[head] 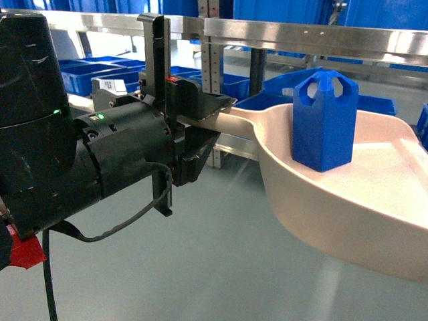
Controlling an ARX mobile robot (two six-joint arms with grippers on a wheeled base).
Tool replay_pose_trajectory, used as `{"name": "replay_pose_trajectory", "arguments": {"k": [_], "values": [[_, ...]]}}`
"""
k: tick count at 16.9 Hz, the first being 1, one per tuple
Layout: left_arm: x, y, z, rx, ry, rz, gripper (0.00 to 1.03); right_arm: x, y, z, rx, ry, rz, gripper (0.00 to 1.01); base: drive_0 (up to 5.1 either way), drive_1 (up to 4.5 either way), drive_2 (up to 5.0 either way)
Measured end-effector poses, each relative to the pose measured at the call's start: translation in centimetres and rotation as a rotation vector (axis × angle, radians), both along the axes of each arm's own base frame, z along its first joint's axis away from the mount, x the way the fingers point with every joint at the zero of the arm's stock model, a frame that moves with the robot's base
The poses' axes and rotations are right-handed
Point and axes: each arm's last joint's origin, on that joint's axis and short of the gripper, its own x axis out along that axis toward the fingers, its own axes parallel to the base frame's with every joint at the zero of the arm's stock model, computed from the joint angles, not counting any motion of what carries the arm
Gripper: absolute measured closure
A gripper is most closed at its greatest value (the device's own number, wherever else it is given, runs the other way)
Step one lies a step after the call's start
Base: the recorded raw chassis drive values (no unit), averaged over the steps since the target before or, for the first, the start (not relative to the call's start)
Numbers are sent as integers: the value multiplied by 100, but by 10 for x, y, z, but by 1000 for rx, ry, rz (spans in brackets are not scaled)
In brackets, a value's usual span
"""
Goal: Place part in tray to right shelf
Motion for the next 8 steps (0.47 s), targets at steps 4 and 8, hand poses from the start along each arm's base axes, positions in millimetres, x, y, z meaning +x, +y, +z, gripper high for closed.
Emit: {"name": "replay_pose_trajectory", "arguments": {"k": [4,8], "values": [[0,0,0,0,0,2,87,0,0,0,0,0,0,3,-159,-159,-159],[0,0,0,0,0,0,87,0,0,0,0,0,0,3,-156,-156,-156]]}}
